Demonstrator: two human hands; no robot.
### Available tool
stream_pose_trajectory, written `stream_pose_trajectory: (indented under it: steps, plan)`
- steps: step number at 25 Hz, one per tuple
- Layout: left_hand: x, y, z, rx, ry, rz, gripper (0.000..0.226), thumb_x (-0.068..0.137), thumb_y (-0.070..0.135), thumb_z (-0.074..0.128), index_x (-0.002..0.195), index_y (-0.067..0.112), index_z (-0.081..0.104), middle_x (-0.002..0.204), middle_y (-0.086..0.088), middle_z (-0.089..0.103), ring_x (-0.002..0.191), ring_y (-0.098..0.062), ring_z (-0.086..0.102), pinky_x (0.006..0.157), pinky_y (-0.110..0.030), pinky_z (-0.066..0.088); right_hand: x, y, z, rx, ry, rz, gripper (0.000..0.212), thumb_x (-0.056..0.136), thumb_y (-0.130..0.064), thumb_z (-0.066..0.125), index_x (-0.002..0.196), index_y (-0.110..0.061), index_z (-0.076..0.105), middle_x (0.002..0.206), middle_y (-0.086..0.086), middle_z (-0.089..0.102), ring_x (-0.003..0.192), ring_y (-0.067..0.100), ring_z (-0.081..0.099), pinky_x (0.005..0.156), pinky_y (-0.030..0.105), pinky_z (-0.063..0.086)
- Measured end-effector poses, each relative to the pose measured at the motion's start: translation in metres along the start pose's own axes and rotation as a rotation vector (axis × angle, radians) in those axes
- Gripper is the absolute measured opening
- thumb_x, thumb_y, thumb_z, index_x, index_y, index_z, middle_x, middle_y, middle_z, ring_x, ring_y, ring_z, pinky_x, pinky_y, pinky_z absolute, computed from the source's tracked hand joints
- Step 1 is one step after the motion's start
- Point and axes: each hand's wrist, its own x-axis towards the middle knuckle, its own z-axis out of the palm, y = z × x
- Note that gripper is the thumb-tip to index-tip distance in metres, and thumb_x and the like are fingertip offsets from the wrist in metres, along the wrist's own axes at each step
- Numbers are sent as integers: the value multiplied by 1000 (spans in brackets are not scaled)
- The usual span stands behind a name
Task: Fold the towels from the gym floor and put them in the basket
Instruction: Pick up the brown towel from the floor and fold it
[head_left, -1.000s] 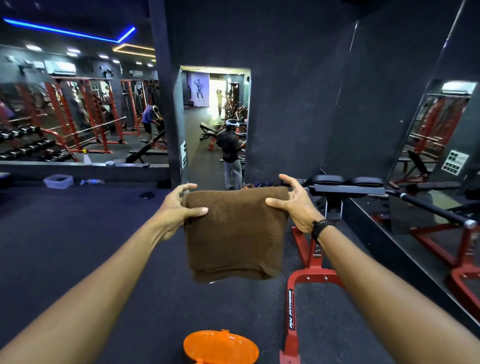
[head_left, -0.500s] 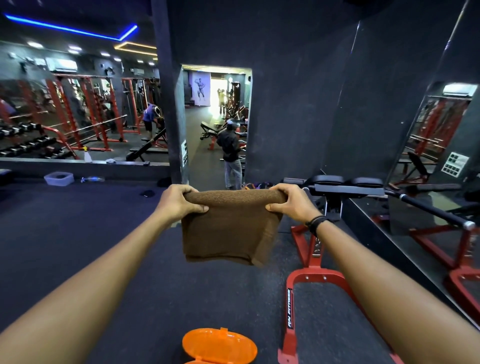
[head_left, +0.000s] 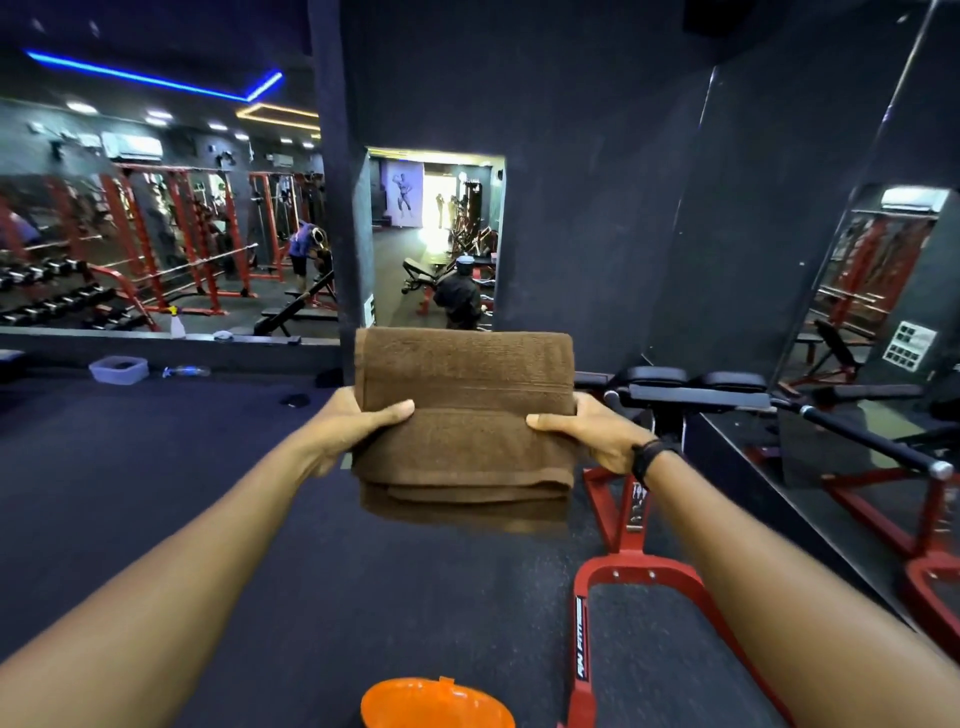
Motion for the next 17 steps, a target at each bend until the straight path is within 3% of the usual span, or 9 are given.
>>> stream_pose_trajectory:
  steps: [4, 6, 9, 11, 14, 15, 17]
  plan:
    - [1, -8, 6, -126, 80, -22, 28, 86, 32, 66, 111, 18, 61, 107, 2, 68, 97, -11, 62, 80, -24, 49, 4, 10, 1, 157, 10, 50, 22, 91, -4, 58, 112, -9, 61, 105, 6, 70, 87, 12, 70, 81, 24, 57]
    - [0, -8, -1, -142, -32, -92, 33, 88, 35, 63, 116, 18, 59, 111, 0, 67, 102, -15, 63, 76, -26, 50, 4, 7, -1, 210, -40, 90, 26, 89, 0, 57, 114, -7, 60, 106, 7, 70, 90, 16, 69, 83, 28, 56]
    - [-5, -16, -12, -206, -264, -99, 59, 70, 26, 82, 122, 19, 56, 116, -1, 69, 107, -17, 65, 76, -27, 54, 0, 1, -7, 244, -148, 77, 39, 79, 8, 59, 113, -11, 60, 104, 6, 71, 89, 16, 70, 80, 28, 56]
    - [-5, -17, -15, -336, -237, -29, 52, 74, 8, 76, 121, 15, 56, 111, -3, 70, 99, -14, 68, 70, -25, 57, -2, -6, -9, 240, -129, -22, 47, 72, 8, 63, 113, -14, 59, 102, 2, 72, 88, 14, 70, 68, 24, 59]
    - [-5, -8, -13, -543, -98, 46, 29, 72, -4, 69, 96, 12, 66, 86, -3, 73, 66, -11, 71, 46, -19, 52, -3, -14, -6, 372, 52, -109, 34, 86, 12, 48, 99, -17, 61, 80, -3, 74, 73, 9, 71, 56, 26, 58]
    - [-5, -3, -12, -558, -66, 59, 20, 73, -4, 69, 81, 15, 71, 80, -2, 73, 57, -11, 69, 40, -18, 50, -4, -14, -4, 402, 94, -89, 28, 93, 3, 44, 95, -19, 60, 73, -5, 73, 67, 8, 69, 54, 25, 57]
    - [-4, 2, -10, -566, -33, 94, 37, 78, -10, 58, 55, 17, 69, 76, -2, 73, 53, -15, 67, 37, -21, 49, -7, -11, -2, 409, 56, 12, 20, 98, -21, 39, 95, -20, 59, 73, -5, 72, 70, 10, 68, 61, 25, 54]
